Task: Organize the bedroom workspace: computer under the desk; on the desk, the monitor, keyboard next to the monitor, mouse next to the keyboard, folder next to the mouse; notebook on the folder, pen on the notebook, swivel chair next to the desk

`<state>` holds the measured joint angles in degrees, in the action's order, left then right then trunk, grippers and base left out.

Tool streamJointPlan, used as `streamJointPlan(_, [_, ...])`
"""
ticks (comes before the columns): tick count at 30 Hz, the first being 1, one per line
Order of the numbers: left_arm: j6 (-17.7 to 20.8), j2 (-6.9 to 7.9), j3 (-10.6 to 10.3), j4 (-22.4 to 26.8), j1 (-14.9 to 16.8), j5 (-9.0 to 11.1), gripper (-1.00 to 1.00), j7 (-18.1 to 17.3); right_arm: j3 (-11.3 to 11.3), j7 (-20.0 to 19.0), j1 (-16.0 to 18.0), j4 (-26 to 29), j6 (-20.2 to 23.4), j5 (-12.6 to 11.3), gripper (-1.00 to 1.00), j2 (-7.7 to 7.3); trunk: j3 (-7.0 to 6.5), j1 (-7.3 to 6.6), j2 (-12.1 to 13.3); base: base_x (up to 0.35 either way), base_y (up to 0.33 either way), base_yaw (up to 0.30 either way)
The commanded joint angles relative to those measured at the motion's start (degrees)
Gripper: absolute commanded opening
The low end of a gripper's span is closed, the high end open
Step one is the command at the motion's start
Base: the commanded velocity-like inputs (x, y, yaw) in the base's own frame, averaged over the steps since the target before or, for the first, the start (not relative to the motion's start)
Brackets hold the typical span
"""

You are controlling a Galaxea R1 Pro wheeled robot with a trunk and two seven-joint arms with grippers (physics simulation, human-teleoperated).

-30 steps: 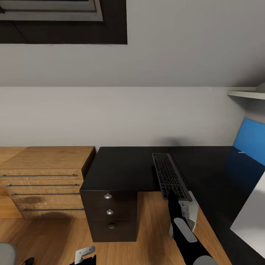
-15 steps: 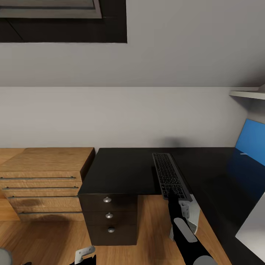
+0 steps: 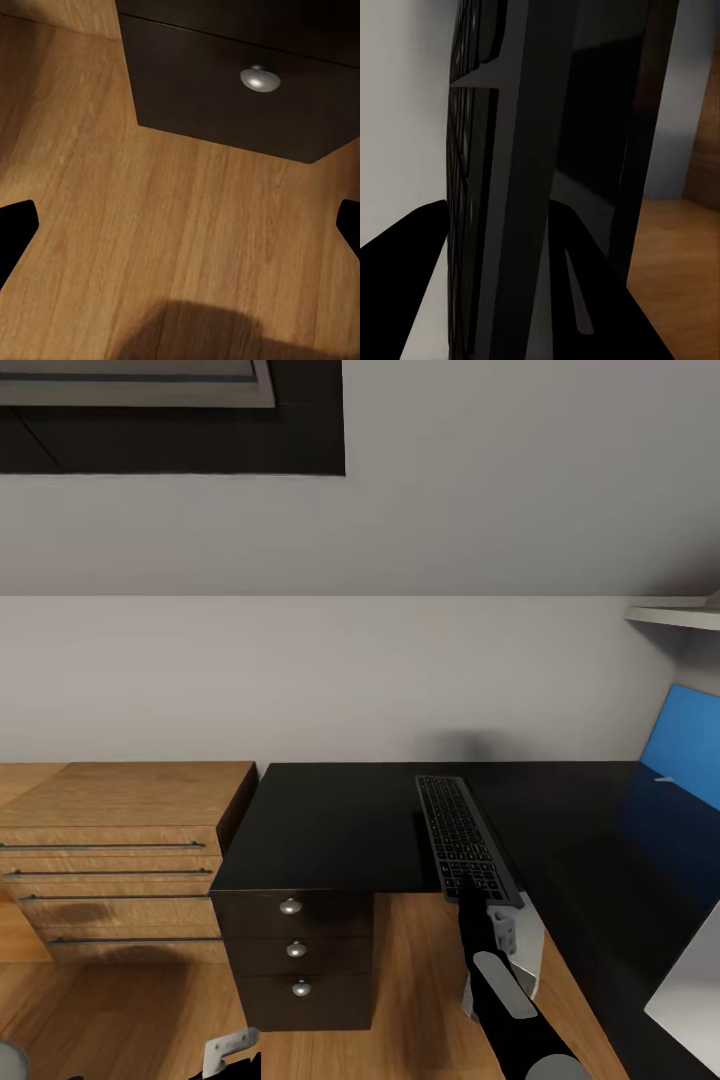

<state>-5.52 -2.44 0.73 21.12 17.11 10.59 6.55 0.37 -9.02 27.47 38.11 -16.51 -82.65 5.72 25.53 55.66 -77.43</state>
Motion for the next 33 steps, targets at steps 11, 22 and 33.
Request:
streamJointPlan(11, [-0.19, -0.02, 0.06, 0.1, 0.03, 0.39, 1.0, 0.0, -0.32, -0.38, 0.04, -0.05, -0.17, -0.52, -1.0, -0.08, 0.06, 0.0, -0.03, 0.0, 0.0, 0.0])
streamJointPlan(22, [-0.18, -0.06, 0.16, 0.15, 0.03, 0.44, 1.0, 0.42, -0.54, -0.31, 0.04, -0.05, -0.18, -0.5, -1.0, -0.43, 1.32, 1.53, -2.84, 0.0, 0.0, 0.0])
streamJointPlan(33, [-0.11, -0.07, 0.16, 0.15, 0.03, 0.43, 1.0, 0.4, -0.63, -0.3, 0.04, -0.13, -0.18, -0.45, -1.0, -0.7, 2.03, 2.41, -4.44, 0.0, 0.0, 0.0])
